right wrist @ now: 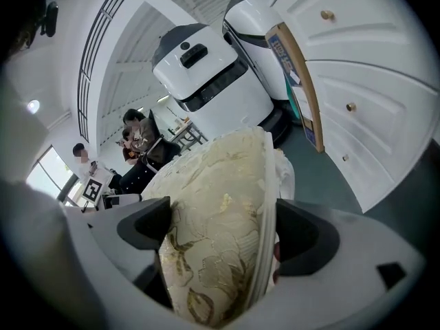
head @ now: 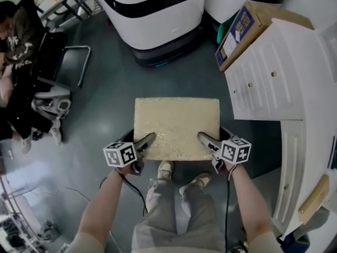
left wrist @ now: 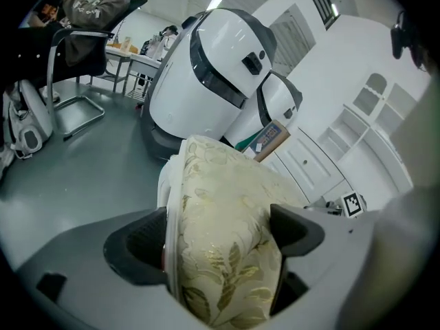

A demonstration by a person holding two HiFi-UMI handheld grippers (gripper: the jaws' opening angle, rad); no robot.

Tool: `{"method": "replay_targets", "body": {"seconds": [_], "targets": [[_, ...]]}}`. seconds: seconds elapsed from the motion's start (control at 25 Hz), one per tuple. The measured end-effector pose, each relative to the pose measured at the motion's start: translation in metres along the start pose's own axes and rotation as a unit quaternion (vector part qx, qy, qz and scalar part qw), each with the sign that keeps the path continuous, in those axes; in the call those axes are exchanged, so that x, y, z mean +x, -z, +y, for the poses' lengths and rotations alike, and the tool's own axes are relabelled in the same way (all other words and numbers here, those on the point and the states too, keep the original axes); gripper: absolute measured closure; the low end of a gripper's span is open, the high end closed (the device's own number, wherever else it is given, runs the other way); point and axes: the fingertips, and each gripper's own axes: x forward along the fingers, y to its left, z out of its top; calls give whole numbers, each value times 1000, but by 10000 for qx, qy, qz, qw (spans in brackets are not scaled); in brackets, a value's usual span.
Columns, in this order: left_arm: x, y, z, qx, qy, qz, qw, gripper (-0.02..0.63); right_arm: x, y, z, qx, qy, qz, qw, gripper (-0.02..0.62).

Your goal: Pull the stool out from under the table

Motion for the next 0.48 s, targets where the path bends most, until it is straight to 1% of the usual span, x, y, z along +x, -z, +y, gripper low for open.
{"method": "replay_targets", "body": {"seconds": [0.16, 0.32, 0.48], "targets": [[16, 10, 30, -105, -79, -126, 9998, 133, 37, 4, -12, -336, 58, 62, 9994, 109], [33, 15, 62, -75, -148, -307, 9994, 133, 72, 16, -24, -307, 48, 174, 9994, 109], [54, 21, 85, -59, -136, -261, 9995, 133, 96, 26, -35, -268, 100, 145, 9995, 109]]}}
